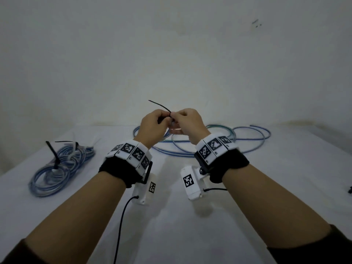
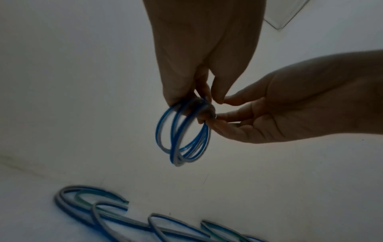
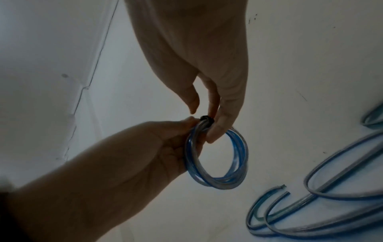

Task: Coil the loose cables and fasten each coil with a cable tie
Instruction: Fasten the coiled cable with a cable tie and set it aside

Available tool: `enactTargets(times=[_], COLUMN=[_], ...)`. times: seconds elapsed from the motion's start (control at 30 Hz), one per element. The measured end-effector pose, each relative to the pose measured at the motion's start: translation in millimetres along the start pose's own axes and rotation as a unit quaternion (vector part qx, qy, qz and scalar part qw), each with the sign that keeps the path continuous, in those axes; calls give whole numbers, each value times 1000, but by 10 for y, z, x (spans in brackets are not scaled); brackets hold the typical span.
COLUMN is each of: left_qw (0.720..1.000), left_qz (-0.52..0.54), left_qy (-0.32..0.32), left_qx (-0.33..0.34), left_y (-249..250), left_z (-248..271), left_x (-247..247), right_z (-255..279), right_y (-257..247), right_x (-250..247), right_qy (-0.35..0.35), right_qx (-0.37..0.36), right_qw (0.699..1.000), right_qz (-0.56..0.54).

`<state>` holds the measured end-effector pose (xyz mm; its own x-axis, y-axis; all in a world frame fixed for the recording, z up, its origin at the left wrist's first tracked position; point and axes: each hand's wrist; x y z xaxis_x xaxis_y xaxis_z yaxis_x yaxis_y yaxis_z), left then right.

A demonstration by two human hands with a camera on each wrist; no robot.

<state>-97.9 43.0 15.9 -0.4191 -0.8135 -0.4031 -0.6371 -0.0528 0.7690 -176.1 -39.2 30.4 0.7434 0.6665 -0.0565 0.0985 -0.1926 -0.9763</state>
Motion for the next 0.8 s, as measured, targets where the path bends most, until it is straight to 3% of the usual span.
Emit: enactTargets(times=[0.13,0.23,0.37,0.5,0.6,0.7,0.8], left_qw=[995,993,989,987,988,978,965], left_qz=[41,4,-136,-47,-71,-177,-229], left_qy=[-78,-102,-42,-79,-14,40,39], left_qx=[-46,-50,-43,-132,-137,-106,-125], left_y=[-36,-155,-436,-650,-812,-964,-1109], left_z=[106,145,64,-5,-89,-203,-304], left_x=[-243,-462,-831,-1079,-1224,-1363,-1486], right_z=[10,22,-1,-52,-141,-231,-347], right_y=[56,91,106,95,134,208,261], right_x=[105,247,521,818,1049,1267,1482], right_qy=[-61,-109,-119,-135,-124,-165,-182], right_qx=[22,47,71,91,108,112,141], right_qw=[997,988,982,969,963,968,969], right_qz=[-50,-100,-129,-187,-215,-149,-92])
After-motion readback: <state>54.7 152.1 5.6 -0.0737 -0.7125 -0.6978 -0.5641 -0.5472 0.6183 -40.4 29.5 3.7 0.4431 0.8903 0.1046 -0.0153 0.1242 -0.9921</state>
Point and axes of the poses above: each hand's wrist, its own z-axis away from the middle knuckle, its own x-axis out of the palm, y = z × x, and after that the axes turned 2 degrees about -x, right-handed
